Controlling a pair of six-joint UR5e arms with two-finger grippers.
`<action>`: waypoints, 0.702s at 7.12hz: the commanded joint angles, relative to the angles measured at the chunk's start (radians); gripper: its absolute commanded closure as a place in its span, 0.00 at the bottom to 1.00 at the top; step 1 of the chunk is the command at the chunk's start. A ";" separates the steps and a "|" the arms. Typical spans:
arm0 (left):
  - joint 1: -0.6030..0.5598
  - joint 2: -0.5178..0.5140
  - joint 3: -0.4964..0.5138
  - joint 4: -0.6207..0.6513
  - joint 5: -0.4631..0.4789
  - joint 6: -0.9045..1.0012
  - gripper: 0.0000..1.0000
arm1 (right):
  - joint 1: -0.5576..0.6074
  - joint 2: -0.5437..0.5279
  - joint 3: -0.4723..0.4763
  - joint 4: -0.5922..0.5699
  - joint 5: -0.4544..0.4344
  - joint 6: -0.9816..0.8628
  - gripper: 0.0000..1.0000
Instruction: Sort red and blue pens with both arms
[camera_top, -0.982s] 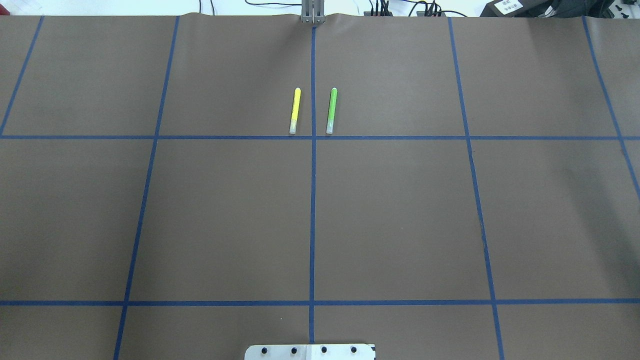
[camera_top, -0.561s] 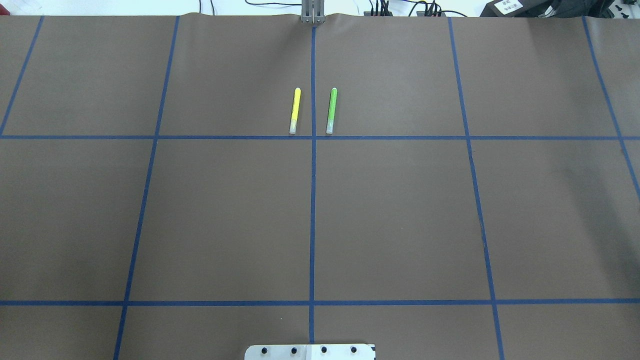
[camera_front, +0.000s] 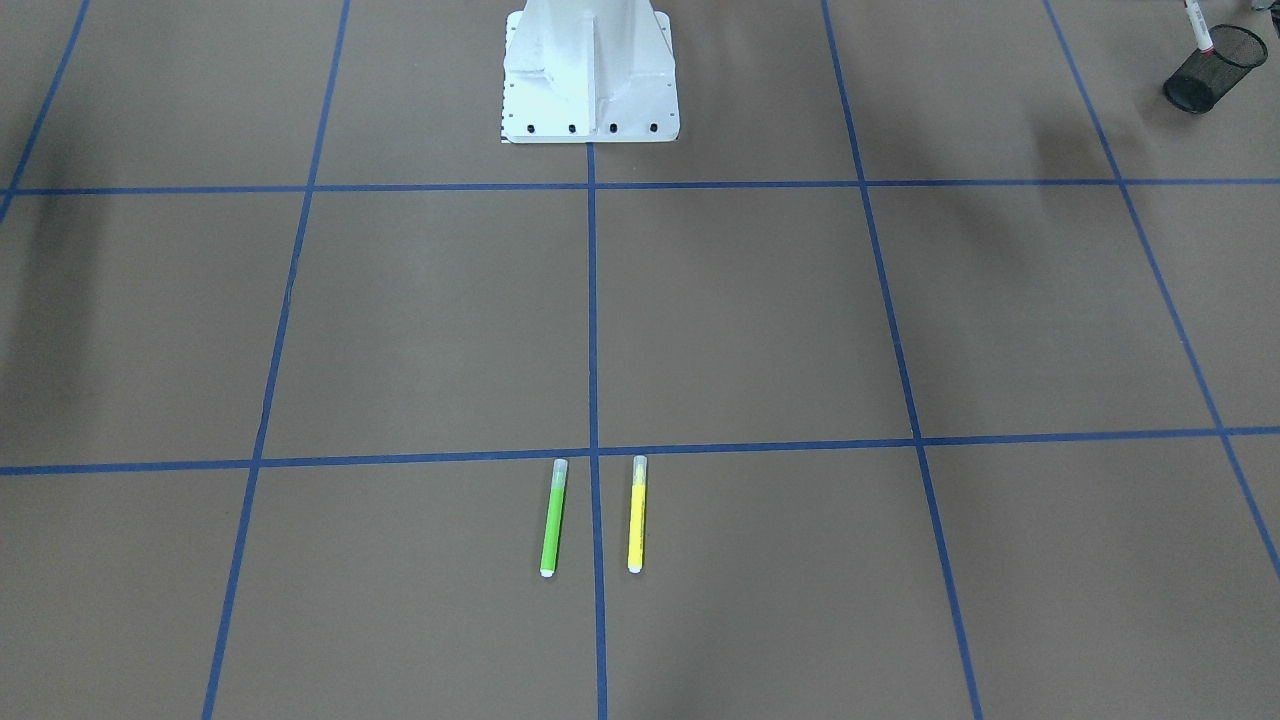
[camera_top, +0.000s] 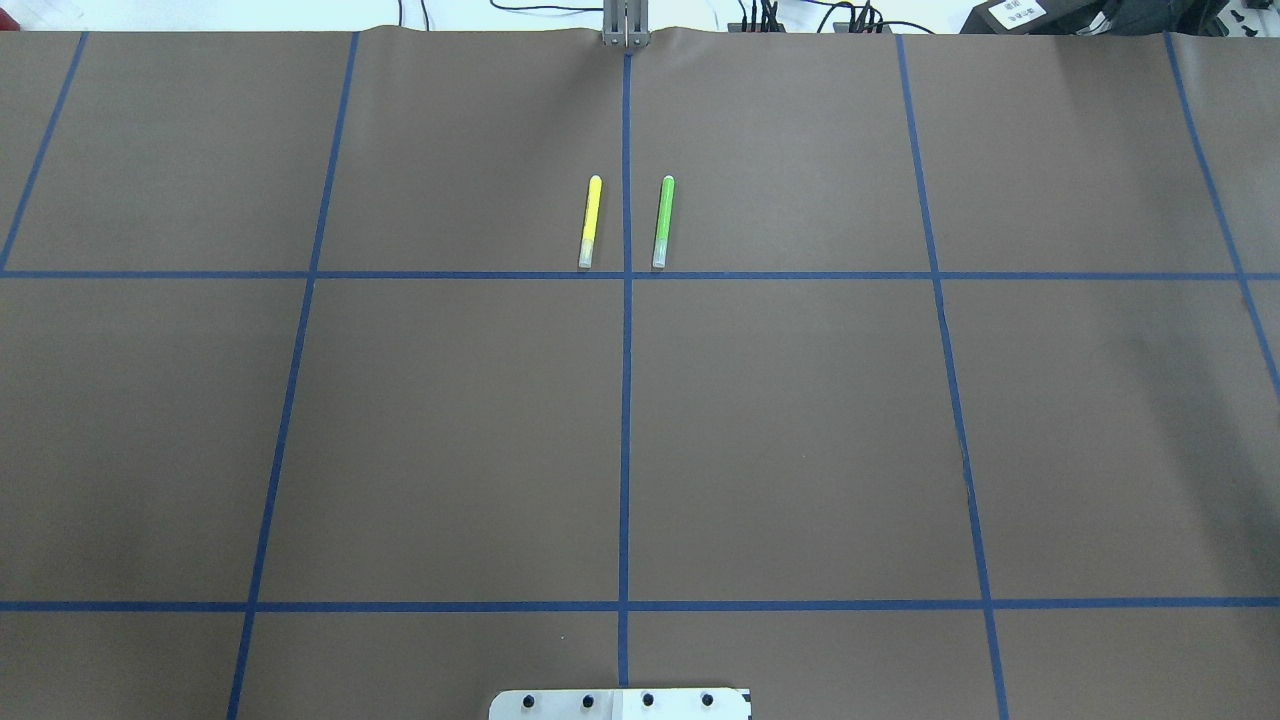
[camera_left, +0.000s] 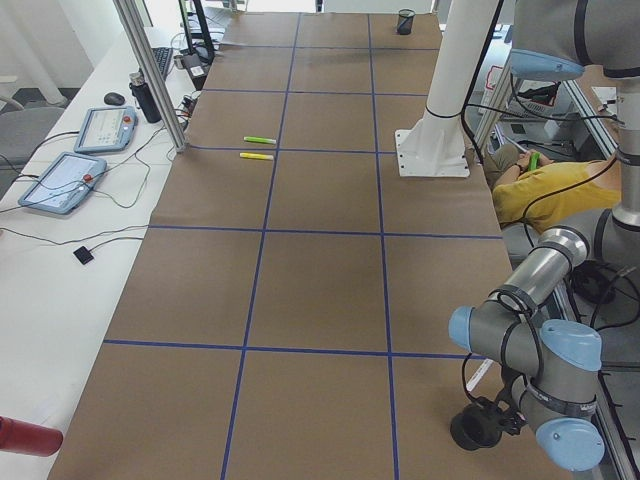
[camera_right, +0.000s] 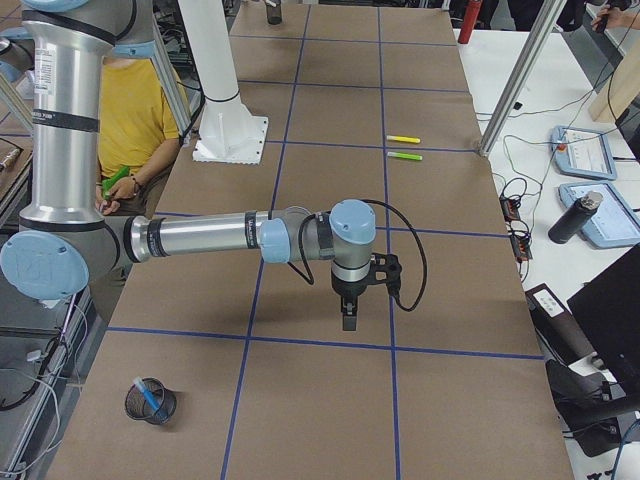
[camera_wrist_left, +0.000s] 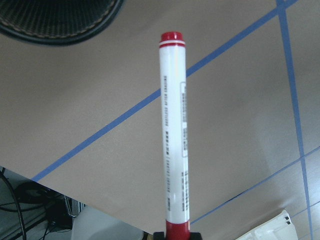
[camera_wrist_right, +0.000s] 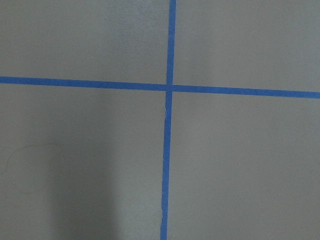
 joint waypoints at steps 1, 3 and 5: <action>-0.010 -0.021 0.002 -0.030 0.048 -0.032 1.00 | 0.000 -0.005 0.003 0.009 0.000 0.000 0.00; -0.015 -0.084 0.001 -0.081 0.120 -0.035 1.00 | 0.002 -0.042 -0.006 0.108 0.000 0.006 0.00; -0.134 -0.111 0.001 -0.197 0.244 -0.078 1.00 | 0.002 -0.046 -0.006 0.115 0.003 0.003 0.00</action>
